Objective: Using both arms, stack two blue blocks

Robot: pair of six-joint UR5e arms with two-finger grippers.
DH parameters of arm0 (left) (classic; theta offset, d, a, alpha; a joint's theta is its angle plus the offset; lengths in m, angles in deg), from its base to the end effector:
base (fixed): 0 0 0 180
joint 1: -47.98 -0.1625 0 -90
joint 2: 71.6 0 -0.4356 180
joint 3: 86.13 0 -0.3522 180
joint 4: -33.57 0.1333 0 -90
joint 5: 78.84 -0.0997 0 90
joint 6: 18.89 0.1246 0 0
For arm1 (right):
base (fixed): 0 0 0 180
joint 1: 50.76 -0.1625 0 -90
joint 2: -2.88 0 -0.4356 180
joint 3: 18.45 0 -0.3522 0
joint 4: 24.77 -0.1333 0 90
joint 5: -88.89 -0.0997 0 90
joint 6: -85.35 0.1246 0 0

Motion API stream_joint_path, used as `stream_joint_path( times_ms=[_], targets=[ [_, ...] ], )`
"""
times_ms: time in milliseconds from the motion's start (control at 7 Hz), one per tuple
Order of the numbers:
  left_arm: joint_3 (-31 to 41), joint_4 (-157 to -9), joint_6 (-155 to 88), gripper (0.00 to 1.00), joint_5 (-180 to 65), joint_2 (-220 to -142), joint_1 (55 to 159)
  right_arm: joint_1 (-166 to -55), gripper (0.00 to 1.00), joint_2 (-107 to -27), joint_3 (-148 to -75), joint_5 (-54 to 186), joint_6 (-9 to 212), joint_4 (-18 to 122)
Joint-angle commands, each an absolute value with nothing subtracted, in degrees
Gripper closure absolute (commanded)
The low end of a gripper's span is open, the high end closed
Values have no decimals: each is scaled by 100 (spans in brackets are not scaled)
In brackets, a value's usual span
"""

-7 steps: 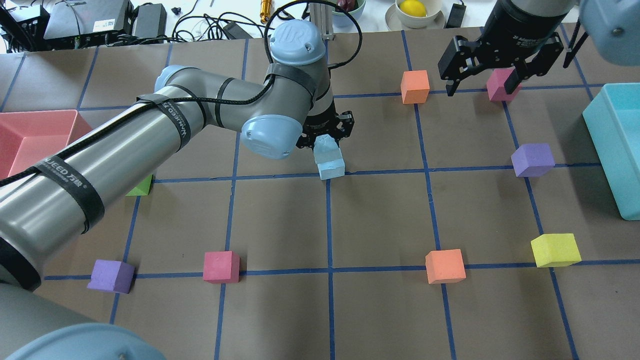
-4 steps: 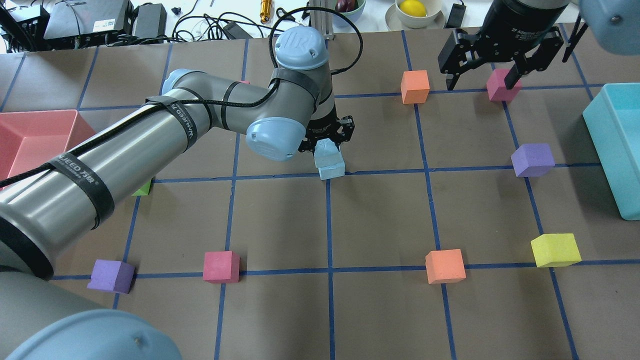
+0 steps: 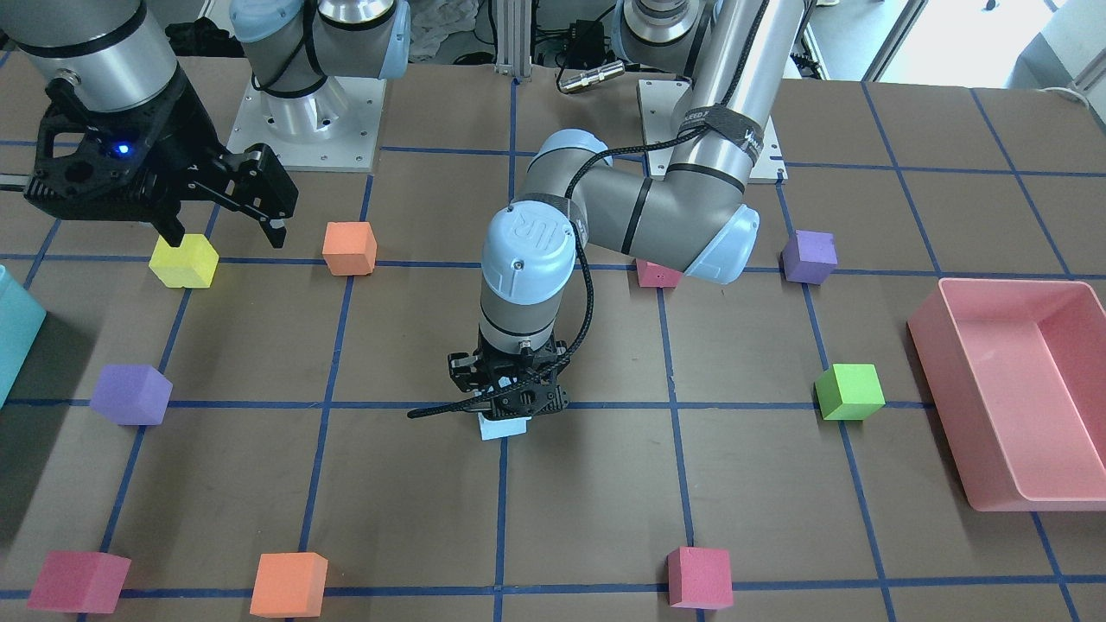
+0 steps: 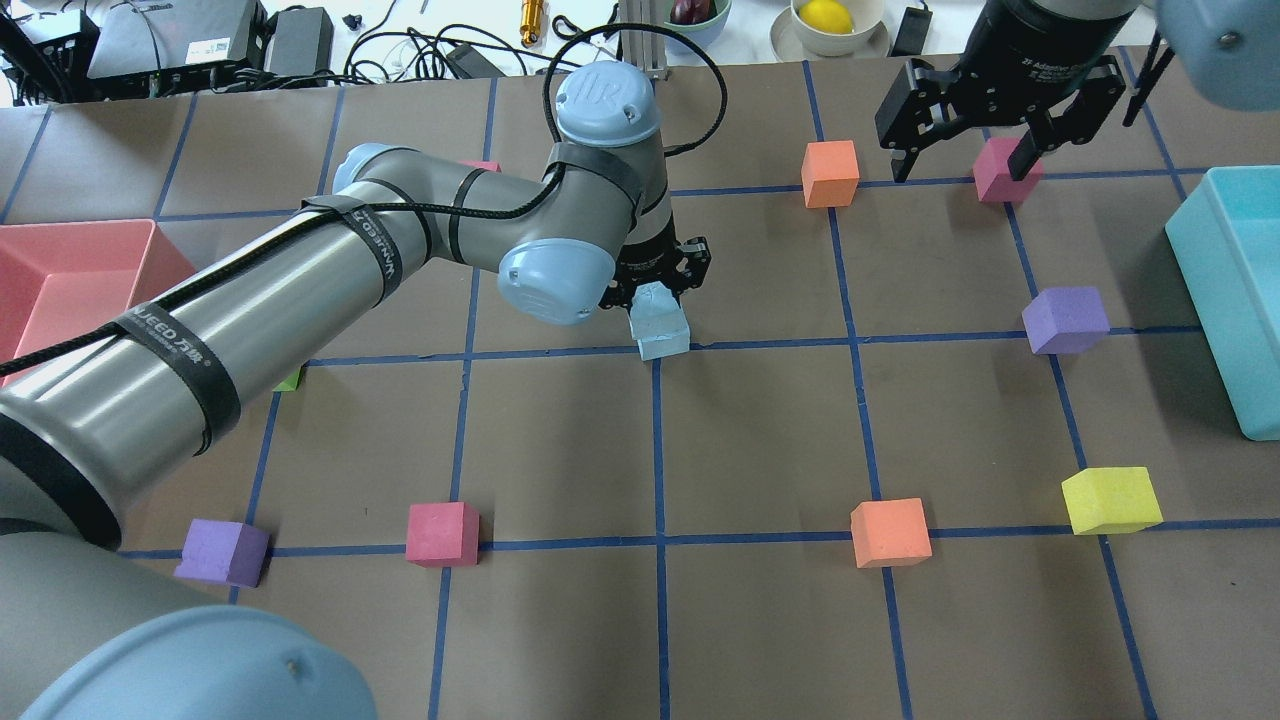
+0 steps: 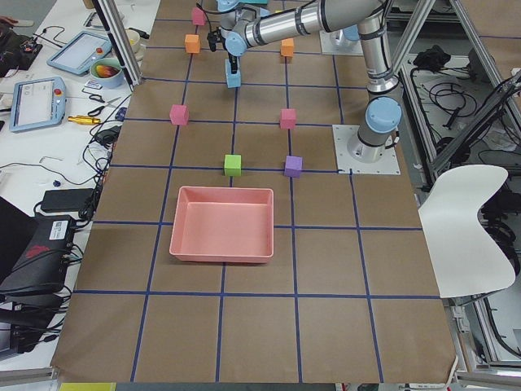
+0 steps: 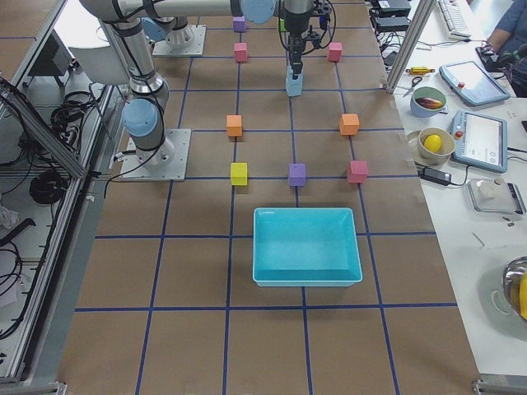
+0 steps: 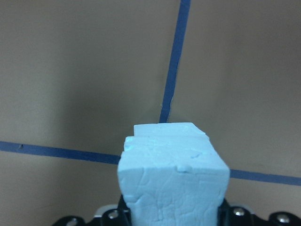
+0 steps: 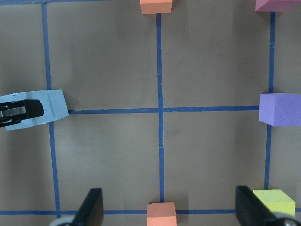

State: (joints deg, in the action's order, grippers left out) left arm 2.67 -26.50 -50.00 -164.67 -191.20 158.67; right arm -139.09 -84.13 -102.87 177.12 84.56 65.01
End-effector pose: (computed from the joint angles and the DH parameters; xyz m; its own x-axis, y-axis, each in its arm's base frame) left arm -0.3550 -0.5372 0.2522 -0.9807 -0.1799 0.0760 -0.1793 0.9837 0.0147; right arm 0.1231 -0.4831 0.4931 -0.9994 0.0141 -0.0303 0.0153 0.9990 -0.0418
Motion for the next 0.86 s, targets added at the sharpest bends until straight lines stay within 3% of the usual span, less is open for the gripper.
stream_joint_path(
  times_ms=[0, 429, 714],
  targets=[
    [229, -2672, -5123, 0, -16401, -19000, 15872, -13909, 0, -8413, -10300, 17713, 8448, 6496],
    [159, -2864, -4905, 0, -16400, -18517, 15741, -13909, 0, -8413, -10300, 17722, 8448, 6496],
    [176, -3652, -3830, 0, -16445, -17833, 14928, -13909, 0, -8413, -10291, 17722, 8448, 6496]
  ],
)
